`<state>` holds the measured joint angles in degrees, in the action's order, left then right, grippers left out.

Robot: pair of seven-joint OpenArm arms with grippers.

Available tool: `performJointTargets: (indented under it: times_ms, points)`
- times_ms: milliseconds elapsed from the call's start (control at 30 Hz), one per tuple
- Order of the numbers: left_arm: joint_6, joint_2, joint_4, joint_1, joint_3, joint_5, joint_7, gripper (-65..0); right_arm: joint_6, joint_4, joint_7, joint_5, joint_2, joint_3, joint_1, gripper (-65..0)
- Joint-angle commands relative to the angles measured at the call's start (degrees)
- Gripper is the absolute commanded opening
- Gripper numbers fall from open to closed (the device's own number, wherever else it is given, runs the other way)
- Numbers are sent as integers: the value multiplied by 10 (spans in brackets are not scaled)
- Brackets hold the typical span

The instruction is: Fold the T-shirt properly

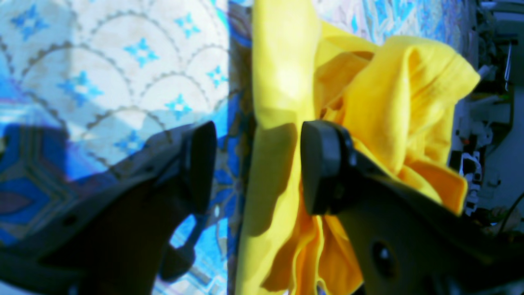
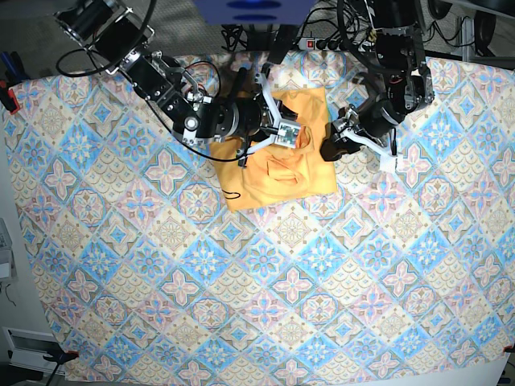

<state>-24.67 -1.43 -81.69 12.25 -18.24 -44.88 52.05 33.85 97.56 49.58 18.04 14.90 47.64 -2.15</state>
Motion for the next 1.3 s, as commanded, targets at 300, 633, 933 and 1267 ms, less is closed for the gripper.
performJointTargets:
  times_ms: [300,633,933,1267]
  points:
    - [-9,-5,-9,1,2,-11,-4,-318,1,54,-17,9,5,-159,40,-599]
    - [-7,-20,-9,-3,-1,-11,-8,-317,-65,69,-49,7,9,-174,89,-374]
    - [-7,-20,-8,-4,-1,-8,-8,-317,-65,72,-48,7,-6,-154,84,-374]
    - [-7,-19,-7,-10,-1,-7,-8,-317,-65,24,-49,7,-16,-81,16,-418]
